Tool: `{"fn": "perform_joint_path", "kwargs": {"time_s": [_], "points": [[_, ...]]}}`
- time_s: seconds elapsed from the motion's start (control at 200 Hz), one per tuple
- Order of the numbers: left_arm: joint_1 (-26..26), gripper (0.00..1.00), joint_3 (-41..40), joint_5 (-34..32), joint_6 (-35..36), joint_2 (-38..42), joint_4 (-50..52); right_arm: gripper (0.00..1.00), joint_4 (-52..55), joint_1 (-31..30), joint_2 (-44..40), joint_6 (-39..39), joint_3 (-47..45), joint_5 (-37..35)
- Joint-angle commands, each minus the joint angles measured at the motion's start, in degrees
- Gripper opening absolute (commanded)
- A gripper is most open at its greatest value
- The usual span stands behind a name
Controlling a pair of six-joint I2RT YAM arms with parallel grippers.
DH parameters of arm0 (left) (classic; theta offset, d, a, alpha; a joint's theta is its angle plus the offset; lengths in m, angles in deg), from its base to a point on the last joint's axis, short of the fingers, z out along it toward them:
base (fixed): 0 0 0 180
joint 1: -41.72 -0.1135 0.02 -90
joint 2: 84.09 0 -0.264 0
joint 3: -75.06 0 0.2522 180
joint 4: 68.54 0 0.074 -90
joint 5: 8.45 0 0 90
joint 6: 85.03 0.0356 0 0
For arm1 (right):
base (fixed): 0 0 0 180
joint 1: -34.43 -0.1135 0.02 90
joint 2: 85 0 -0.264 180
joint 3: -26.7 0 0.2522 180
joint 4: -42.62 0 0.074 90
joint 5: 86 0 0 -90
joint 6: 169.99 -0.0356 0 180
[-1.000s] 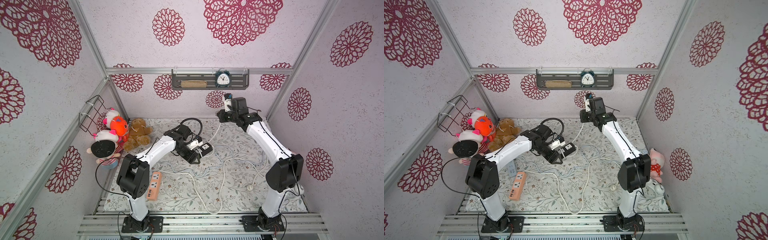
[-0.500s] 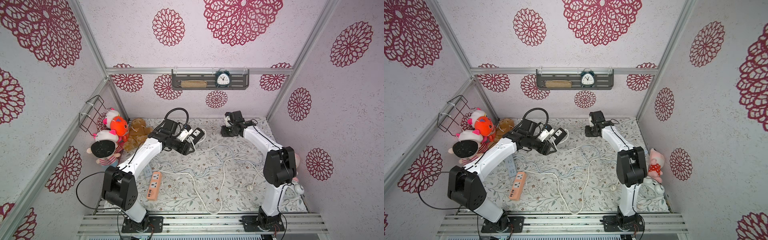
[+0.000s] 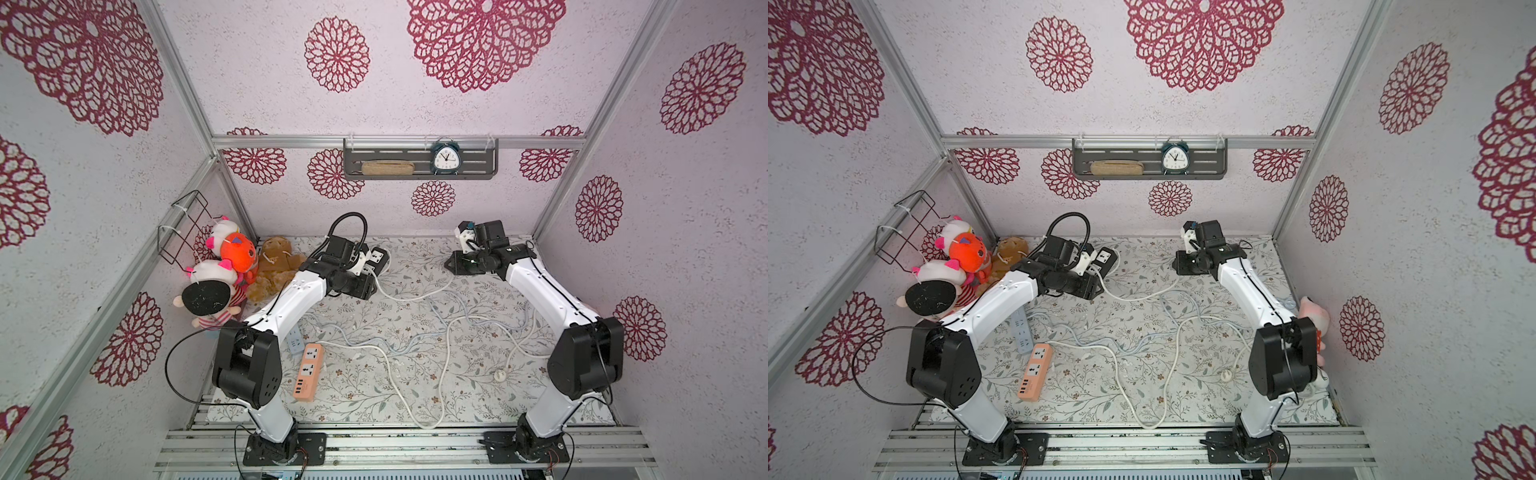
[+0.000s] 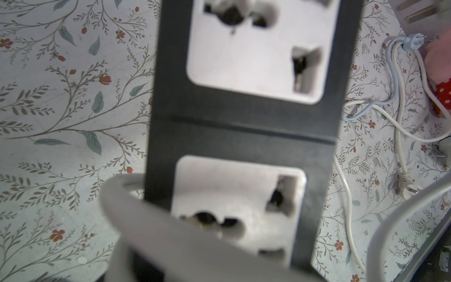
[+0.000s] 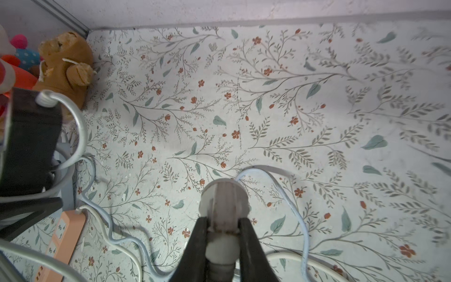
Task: Unwrap the cord wrapped around the power strip
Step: Unwrap the power cord from the power strip, then adjust the power strip.
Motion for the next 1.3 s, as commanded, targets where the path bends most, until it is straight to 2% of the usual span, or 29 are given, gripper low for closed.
{"fn": "perform_joint_path", "kwargs": {"time_s": [0.0,0.055,0.29,0.365,0.53,0.695,0.855,1.036,1.296], "points": [[1.4,0.0,0.1,-0.7,-1.7,1.1,-3.9,0.19,0.3,0.3,2.7,-2.0,2.4,4.6],[1.8,0.0,-0.1,-1.2,-2.3,1.2,-4.1,0.25,0.0,0.3,3.5,-2.4,2.9,5.0],[2.7,0.0,-0.3,-5.6,-6.5,0.7,-5.4,0.6,-0.6,0.2,2.2,-3.4,2.7,5.8],[2.9,0.0,0.0,-7.9,-8.2,0.2,-5.4,0.67,-1.1,0.1,0.9,-3.8,2.2,7.6],[4.2,0.0,0.8,-10.1,-13.4,-1.2,-5.8,0.66,-11.8,-2.0,-3.3,-12.1,-3.0,14.9],[6.2,0.0,1.3,-10.6,-18.2,-2.1,-7.2,0.6,-22.0,-7.9,-3.6,-18.9,-4.9,15.9],[7.8,0.0,1.2,-11.5,-22.2,-1.7,-7.9,0.57,-30.7,-10.3,-1.9,-25.4,-7.2,16.9],[9.1,0.0,1.1,-12.2,-23.3,-1.0,-7.7,0.62,-32.9,-12.8,1.8,-27.9,-6.0,17.1],[9.7,0.0,-1.8,-12.2,-24.1,2.3,-10.6,0.59,-33.0,-13.5,5.4,-29.2,-4.5,17.4]]}}
